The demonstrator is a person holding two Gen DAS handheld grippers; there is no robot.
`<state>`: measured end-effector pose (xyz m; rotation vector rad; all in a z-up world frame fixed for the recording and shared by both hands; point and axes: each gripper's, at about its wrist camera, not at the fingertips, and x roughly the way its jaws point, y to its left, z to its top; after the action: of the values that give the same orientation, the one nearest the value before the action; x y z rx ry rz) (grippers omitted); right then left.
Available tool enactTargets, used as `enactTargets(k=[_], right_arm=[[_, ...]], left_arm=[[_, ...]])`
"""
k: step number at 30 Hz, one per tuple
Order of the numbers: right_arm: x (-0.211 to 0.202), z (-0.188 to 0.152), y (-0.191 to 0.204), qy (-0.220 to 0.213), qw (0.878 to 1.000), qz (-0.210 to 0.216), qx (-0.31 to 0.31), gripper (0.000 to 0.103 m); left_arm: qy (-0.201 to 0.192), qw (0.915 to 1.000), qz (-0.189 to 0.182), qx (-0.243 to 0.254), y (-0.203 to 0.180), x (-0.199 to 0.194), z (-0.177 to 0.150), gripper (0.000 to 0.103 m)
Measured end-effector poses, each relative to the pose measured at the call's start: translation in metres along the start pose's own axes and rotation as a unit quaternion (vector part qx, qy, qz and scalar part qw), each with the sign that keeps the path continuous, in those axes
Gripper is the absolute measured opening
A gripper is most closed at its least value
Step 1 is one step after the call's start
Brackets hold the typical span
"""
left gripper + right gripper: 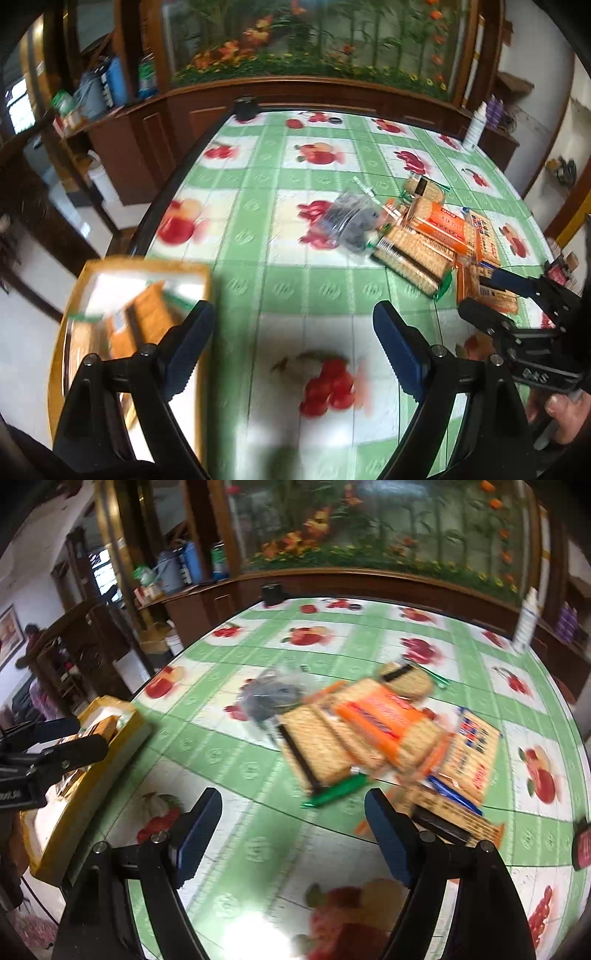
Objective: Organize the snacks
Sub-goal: 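Return both tools from the tray to the snack pile, then grasp the clear bag of dark snacks with the left tool while the right tool grasps a square cracker pack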
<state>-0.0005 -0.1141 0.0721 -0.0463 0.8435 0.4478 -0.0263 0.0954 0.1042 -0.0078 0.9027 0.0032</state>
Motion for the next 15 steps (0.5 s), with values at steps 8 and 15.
enactTargets(k=[8, 15], right_arm=[[0.0, 0.002, -0.018, -0.004, 1.0, 0.001, 0.013, 0.08], [0.007, 0.01, -0.027, 0.001, 1.0, -0.003, 0.023, 0.08]], left_arm=[[0.029, 0.998, -0.024, 0.051, -0.015, 0.061, 0.044, 0.088], [0.053, 0.993, -0.057, 0.089, -0.026, 0.109, 0.071, 0.088]])
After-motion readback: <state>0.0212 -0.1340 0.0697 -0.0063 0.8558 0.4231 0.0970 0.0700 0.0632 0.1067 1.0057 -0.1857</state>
